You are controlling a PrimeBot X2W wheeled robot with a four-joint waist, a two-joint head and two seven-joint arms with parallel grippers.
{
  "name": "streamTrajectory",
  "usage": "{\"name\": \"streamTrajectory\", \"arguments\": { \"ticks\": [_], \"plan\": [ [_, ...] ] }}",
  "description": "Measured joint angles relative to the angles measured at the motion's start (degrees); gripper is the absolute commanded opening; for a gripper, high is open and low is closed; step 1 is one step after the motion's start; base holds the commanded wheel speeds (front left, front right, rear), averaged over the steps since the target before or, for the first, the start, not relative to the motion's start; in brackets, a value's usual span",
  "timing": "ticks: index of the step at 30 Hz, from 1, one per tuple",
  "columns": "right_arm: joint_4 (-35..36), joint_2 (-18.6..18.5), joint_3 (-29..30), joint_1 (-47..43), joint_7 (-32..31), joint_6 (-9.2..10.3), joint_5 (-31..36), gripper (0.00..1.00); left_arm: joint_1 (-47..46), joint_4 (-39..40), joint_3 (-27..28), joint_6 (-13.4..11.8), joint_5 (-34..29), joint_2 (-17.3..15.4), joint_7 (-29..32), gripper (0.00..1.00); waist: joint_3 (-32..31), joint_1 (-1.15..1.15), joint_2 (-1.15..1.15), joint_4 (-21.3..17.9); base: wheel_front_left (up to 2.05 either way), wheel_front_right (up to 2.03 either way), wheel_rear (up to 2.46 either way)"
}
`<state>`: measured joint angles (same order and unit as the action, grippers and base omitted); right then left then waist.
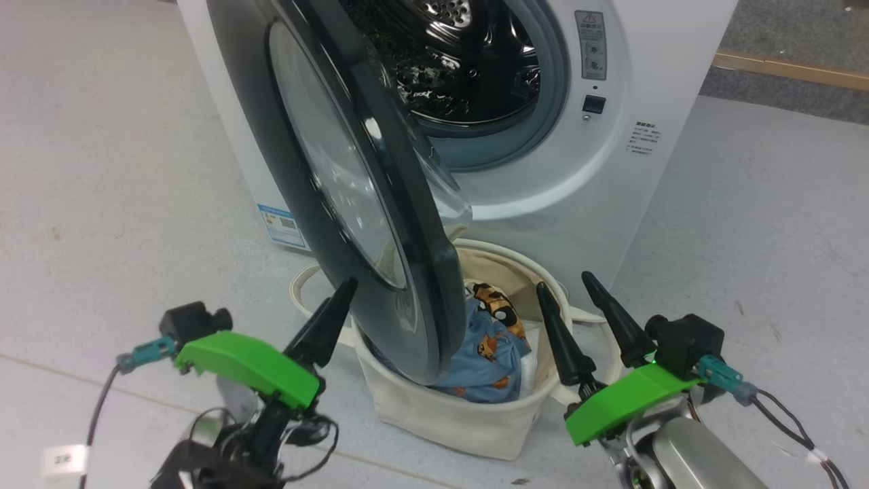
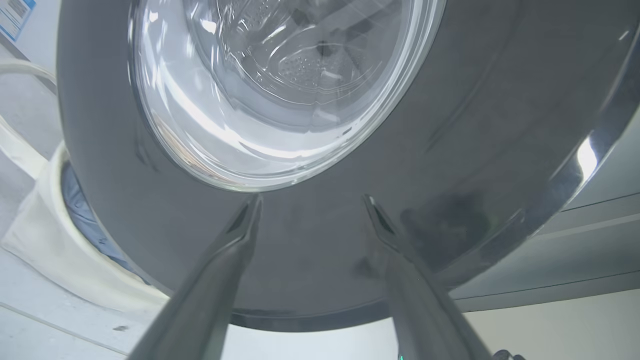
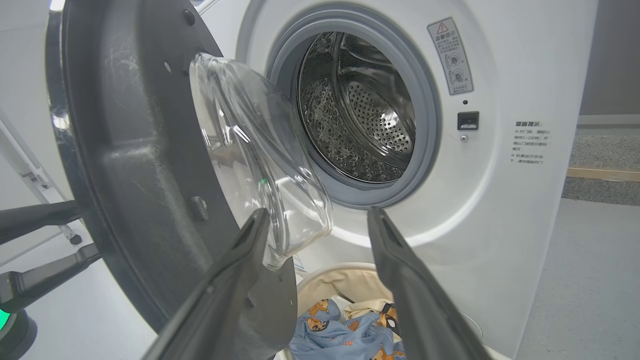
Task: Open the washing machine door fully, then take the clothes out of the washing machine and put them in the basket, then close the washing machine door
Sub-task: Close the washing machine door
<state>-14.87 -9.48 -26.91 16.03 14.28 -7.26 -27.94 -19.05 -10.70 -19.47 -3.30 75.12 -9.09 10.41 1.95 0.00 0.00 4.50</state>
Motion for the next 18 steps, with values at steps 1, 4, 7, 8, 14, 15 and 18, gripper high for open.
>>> {"name": "streamTrajectory", "arguments": {
  "ticks": [1, 4, 7, 8, 14, 15, 18],
  "plan": [
    [0.05, 0.00, 0.09, -0.01, 0.00, 0.00, 0.18, 1.00, 0.37, 0.56, -0.31, 0.41, -1.57, -1.11, -0.47, 1.00, 0.05, 0.00, 0.00, 0.07, 0.00, 0.00, 0.00],
    [0.22, -0.01, 0.21, -0.01, 0.00, 0.00, 0.19, 1.00, 1.57, 2.53, -1.90, 1.35, -7.66, -4.83, -2.60, 1.00, 0.16, 0.00, 0.00, 0.27, 0.00, 0.00, 0.00],
    [0.33, -0.01, 0.26, -0.01, 0.00, 0.00, 0.20, 1.00, 3.22, 4.71, -2.91, 1.88, -12.58, -7.64, -5.20, 1.00, 0.11, 0.00, 0.00, 0.43, 0.00, 0.00, 0.00],
    [0.37, -0.02, 0.26, -0.01, 0.00, 0.00, 0.20, 1.00, 3.80, 5.49, -3.42, 2.22, -14.32, -8.61, -6.02, 1.00, 0.07, 0.00, 0.00, 0.46, 0.00, 0.00, 0.00],
    [0.80, -0.19, 0.57, -0.09, 0.00, 0.00, 0.70, 1.00, 6.26, 8.59, -5.33, 2.76, -25.36, -13.99, -12.15, 1.00, 0.04, 0.00, 0.00, 0.77, 0.00, 0.00, 0.00],
    [1.11, -0.20, 0.57, -0.12, 0.00, 0.00, 0.70, 1.00, 6.46, 8.75, -5.60, 2.77, -26.82, -14.60, -13.13, 1.00, 0.08, 0.00, 0.00, 0.81, 0.00, 0.00, 0.00],
    [1.90, -0.24, 0.58, -0.13, 0.00, 0.00, 0.71, 1.00, 6.98, 8.78, -7.08, 2.81, -32.63, -16.73, -16.23, 1.00, 0.24, 0.00, 0.00, 0.90, 0.00, 0.00, 0.00]
  ]
}}
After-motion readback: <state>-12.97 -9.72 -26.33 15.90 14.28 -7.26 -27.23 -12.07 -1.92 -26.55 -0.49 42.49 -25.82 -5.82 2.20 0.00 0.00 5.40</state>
